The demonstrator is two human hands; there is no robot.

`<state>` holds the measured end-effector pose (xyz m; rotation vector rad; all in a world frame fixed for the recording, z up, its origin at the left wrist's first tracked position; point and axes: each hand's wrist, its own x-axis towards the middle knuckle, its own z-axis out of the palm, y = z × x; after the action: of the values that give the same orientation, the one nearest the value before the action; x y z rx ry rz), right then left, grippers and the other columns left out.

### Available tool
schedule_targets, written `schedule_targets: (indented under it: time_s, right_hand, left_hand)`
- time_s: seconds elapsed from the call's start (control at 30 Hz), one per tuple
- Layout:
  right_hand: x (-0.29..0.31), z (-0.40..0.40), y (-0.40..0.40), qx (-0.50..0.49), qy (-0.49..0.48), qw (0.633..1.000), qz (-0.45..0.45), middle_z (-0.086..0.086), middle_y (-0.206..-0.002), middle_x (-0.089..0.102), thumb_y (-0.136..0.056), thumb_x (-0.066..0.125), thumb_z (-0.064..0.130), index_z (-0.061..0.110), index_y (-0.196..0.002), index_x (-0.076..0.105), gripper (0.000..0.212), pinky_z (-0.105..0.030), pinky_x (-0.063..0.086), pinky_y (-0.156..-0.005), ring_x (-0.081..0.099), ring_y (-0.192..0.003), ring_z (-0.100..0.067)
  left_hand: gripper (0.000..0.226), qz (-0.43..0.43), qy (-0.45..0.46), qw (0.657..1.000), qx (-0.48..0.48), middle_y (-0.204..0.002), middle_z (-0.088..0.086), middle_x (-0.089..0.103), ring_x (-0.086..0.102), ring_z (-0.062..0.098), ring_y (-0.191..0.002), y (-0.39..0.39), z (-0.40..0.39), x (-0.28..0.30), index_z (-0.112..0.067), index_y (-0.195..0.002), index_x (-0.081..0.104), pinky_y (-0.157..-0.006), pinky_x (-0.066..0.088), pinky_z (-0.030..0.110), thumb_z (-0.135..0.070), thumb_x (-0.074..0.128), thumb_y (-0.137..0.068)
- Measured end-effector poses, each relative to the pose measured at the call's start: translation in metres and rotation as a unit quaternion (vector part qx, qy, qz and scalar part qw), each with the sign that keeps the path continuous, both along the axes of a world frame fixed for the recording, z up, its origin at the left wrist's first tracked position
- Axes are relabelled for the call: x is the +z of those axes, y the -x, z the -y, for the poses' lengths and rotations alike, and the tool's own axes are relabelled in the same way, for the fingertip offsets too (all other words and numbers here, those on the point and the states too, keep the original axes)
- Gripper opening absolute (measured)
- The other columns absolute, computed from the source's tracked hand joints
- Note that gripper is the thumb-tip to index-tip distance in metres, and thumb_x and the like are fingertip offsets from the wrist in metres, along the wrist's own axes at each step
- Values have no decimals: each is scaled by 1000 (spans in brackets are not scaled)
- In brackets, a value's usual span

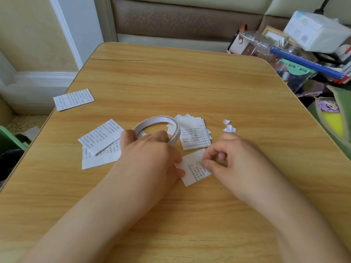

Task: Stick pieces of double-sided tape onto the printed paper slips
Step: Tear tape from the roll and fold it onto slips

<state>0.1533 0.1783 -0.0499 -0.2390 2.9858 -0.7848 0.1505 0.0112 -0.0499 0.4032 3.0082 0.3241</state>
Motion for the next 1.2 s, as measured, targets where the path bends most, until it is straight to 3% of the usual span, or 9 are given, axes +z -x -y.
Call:
schedule_targets:
  time_s: [0.13, 0.23, 0.3, 0.47, 0.67, 0.83, 1.03, 1.13, 1.2]
  right_hand:
    - [1, 4, 0, 31, -46, 998, -22, 15, -73, 39, -86, 66, 23, 31, -69, 58, 20, -3, 30, -71, 37, -74, 5]
    - [-4, 22, -2, 81, -29, 996, -23, 13, -76, 39, -89, 63, 29, 24, -81, 67, 10, -6, 31, -71, 35, -75, -1]
    - [-6, 25, 0, 80, -16, 997, -8, 13, -76, 39, -89, 63, 31, 25, -82, 67, 10, -8, 32, -67, 36, -73, 0]
    - [3, -3, 7, -4, -19, 1000, 11, 12, -72, 39, -85, 68, 23, 31, -68, 60, 20, -7, 30, -59, 37, -66, 5]
    - [-2, 24, -1, 85, -20, 996, 7, 11, -79, 42, -88, 64, 27, 24, -84, 67, 7, -8, 32, -66, 38, -73, 1]
    - [5, -3, 5, 7, -17, 1000, 17, 12, -71, 39, -85, 68, 23, 28, -71, 63, 16, -9, 33, -62, 38, -64, 3]
    - [-5, 25, -1, 96, -25, 995, -17, 13, -74, 38, -89, 63, 27, 22, -82, 68, 10, -6, 31, -70, 34, -74, -4]
    - [-2, 14, 2, 59, -17, 998, 4, 11, -75, 40, -88, 65, 25, 28, -74, 63, 14, -7, 32, -65, 38, -71, 1]
    - [4, -2, 5, 17, -22, 999, 20, 11, -74, 40, -86, 67, 23, 29, -71, 61, 17, -7, 31, -62, 38, -67, 4]
  left_hand:
    - [31, 9, -6, 1000, 8, -87, -14, 31, 3, -8, -62, -1, -1, 1, -44, -119, 56, -77, 9, 26, -52, 51, -89]
    - [29, 7, 5, 1000, 5, -78, -12, 28, 18, -5, -63, 0, -2, 2, -45, -114, 59, -71, 7, 28, -54, 49, -88]
    - [30, 7, 10, 1000, 3, -77, -13, 28, 21, -1, -63, 0, -1, 3, -45, -114, 59, -76, 9, 28, -55, 49, -88]
    - [32, 15, -12, 1000, 13, -86, -15, 31, 1, -6, -62, -1, -2, 2, -43, -120, 55, -81, 12, 25, -51, 51, -90]
    - [31, 7, -2, 1000, 9, -75, -13, 28, 20, -3, -61, 2, -2, 2, -45, -113, 60, -77, 11, 28, -57, 51, -86]
    - [32, 14, -21, 1000, 15, -81, -15, 29, 1, -6, -62, -1, -1, 2, -41, -119, 57, -78, 10, 26, -50, 52, -89]
    - [28, 11, 8, 1000, 11, -75, -12, 28, 28, 5, -65, 1, -2, 5, -44, -110, 61, -72, 7, 29, -56, 50, -87]
    - [29, 18, -2, 1000, 14, -77, -15, 29, 25, 5, -65, 0, -1, 6, -43, -114, 59, -74, 8, 28, -54, 52, -88]
    - [31, 22, -14, 1000, 15, -80, -16, 29, 13, -3, -63, 0, -1, 6, -41, -119, 56, -77, 10, 26, -50, 52, -90]
